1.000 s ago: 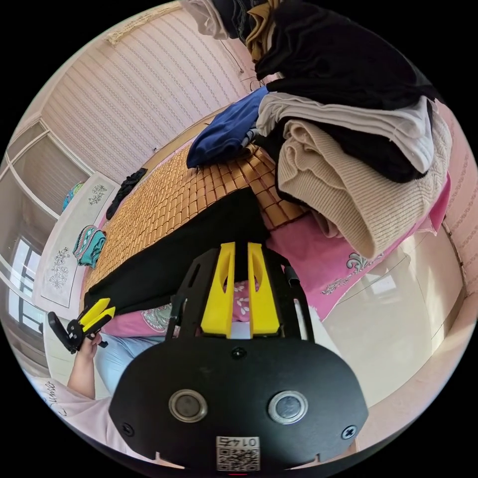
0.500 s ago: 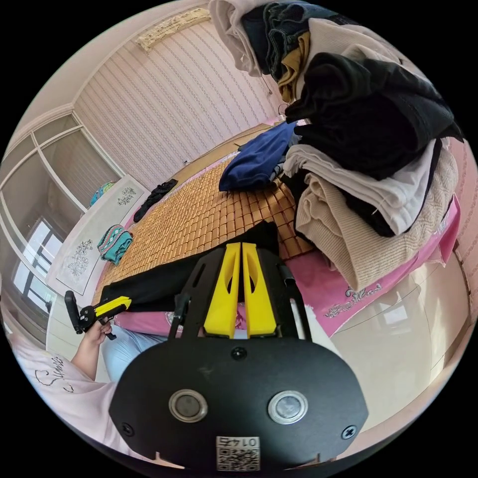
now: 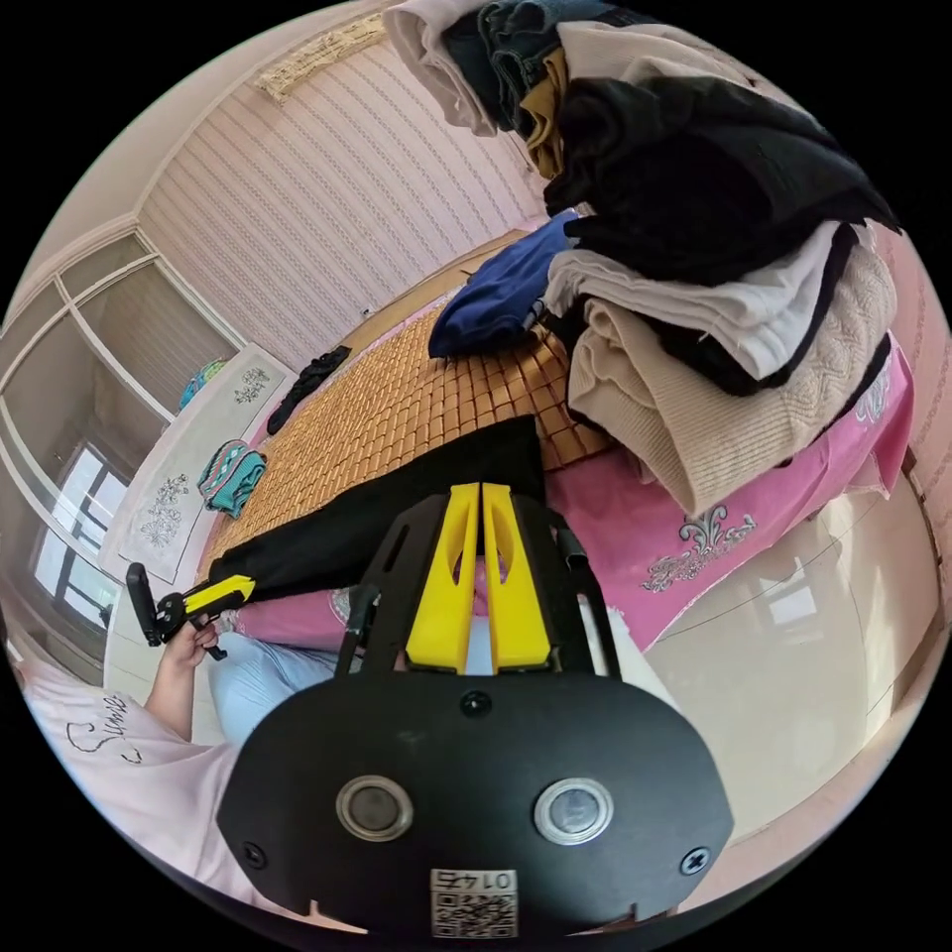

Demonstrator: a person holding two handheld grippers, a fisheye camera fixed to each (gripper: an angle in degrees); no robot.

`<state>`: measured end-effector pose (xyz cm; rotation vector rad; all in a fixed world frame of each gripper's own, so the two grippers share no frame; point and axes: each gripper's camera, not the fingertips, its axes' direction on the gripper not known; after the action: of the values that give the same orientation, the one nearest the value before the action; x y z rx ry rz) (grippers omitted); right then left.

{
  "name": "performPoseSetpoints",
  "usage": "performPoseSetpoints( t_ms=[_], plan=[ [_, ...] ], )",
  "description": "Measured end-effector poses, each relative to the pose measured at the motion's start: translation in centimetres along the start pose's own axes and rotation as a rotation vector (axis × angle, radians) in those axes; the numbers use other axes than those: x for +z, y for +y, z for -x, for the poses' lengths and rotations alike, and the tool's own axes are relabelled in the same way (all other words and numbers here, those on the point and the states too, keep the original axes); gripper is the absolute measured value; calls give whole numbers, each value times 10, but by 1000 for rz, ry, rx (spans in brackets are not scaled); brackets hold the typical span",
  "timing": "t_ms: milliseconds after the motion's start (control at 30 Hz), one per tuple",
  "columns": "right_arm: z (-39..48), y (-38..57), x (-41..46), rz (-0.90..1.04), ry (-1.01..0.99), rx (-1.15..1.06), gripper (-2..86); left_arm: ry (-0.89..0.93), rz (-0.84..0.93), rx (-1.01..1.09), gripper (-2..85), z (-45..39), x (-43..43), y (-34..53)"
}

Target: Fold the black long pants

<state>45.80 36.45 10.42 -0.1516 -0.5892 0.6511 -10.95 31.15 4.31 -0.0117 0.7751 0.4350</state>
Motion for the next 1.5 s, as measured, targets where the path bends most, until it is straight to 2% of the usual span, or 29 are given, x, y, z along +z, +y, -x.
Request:
performPoseSetpoints(
  t_ms=[67,300,500,633,800,967,1067,1200,1500],
  plan=[
    [-10,4,8,30,-16,16,9,23,1,-77,-2,11,12,6],
    [-47,11,-17,-83,19,88,67,-17,-77,-83,1,28,-23,6],
    [-87,11,-12,-97,-103,205,105,-25,-81,-133,-2,56,-14,-4],
    [-100,8,-4,-67,-234,206,90,23,-59,-180,-3,69,8,-8],
    [-118,2,-2,-2,-293,218,38,18,-12,-205,-7,80,25,-7],
    [-113,-18,-37,-98,-315,81,23,0,-36,-138,-9,79,11,-13],
    [-115,-29,-45,-103,-244,40,22,67,-6,-172,-10,87,18,-12],
    [-142,-19,-23,26,-229,107,28,105,-19,-207,-10,98,17,-11],
    [-166,-12,-33,-47,-246,208,78,108,-27,-194,-10,108,2,-14]
  ],
)
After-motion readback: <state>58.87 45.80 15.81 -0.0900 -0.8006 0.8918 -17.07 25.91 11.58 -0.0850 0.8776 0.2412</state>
